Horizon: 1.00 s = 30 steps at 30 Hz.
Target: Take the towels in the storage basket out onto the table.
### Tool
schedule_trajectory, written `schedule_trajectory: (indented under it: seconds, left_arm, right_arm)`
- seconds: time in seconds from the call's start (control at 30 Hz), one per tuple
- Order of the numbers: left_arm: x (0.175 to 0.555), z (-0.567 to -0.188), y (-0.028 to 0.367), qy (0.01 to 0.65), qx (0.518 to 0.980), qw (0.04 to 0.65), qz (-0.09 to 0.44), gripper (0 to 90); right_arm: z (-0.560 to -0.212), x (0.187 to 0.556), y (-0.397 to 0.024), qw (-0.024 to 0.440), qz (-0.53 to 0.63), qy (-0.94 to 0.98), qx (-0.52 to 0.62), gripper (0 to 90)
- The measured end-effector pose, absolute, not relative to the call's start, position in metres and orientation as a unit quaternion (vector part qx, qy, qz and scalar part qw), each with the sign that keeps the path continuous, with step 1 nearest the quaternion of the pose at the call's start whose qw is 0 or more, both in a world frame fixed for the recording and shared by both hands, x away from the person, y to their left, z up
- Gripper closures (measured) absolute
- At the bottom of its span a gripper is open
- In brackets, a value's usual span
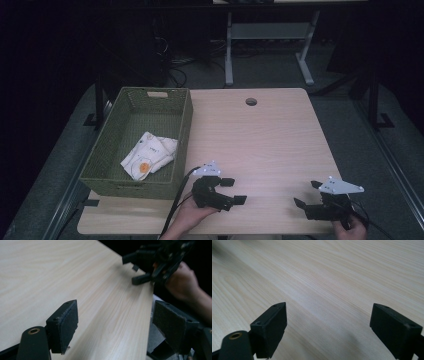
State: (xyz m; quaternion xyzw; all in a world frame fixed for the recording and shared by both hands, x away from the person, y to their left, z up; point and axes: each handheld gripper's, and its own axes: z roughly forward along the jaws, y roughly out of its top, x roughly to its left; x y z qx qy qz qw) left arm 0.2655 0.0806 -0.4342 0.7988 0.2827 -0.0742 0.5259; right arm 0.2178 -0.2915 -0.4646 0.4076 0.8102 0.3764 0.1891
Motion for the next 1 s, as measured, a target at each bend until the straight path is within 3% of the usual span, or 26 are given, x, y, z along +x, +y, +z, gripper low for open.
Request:
schedule_trajectory:
  seconds: [1.0]
  left_arm:
    - [0.283,-0.377,0.111,0.302,0.784,0.541,-0.043,20.1]
  right_arm:
    - [-0.463,0.216,-0.276,0.199,0.372,0.818,0.392,13.9]
